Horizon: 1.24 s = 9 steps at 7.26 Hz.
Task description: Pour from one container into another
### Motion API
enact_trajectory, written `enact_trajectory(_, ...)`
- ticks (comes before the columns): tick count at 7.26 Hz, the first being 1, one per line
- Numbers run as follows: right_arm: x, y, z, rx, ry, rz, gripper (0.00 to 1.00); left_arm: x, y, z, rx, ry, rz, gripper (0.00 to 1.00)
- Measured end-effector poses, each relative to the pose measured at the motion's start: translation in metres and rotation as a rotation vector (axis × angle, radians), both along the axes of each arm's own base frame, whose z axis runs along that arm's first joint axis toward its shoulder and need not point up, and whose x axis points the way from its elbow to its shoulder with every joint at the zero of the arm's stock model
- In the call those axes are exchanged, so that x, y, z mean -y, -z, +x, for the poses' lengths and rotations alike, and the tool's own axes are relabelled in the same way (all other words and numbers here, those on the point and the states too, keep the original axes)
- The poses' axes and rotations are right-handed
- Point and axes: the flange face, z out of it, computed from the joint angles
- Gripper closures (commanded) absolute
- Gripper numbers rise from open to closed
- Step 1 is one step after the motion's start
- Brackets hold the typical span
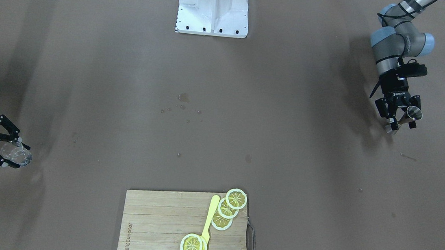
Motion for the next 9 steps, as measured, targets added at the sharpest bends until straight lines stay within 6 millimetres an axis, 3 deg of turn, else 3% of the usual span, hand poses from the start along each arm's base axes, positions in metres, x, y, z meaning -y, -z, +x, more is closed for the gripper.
enact_trajectory(1, 0.005, 0.009, 0.0, 0.004, -0.007, 0.013, 1.0, 0.0, 0.0, 0.0, -0.001, -0.003, -0.003, 0.45)
enact_trajectory(3, 0.016, 0.036, -0.002, 0.012, -0.018, 0.035, 1.0, 0.0, -0.001, 0.001, -0.002, -0.01, -0.009, 0.72)
enact_trajectory(5, 0.033, 0.078, -0.002, 0.003, -0.022, 0.009, 1.0, -0.001, 0.002, 0.002, -0.009, -0.014, -0.011, 1.0)
enact_trajectory(7, 0.039, 0.122, -0.004, -0.009, -0.007, -0.019, 1.0, 0.002, 0.024, 0.003, -0.049, -0.008, 0.003, 1.0)
enact_trajectory(9, 0.038, 0.152, -0.005, -0.017, 0.001, -0.033, 1.0, 0.01, 0.064, 0.004, -0.073, 0.005, 0.015, 1.0)
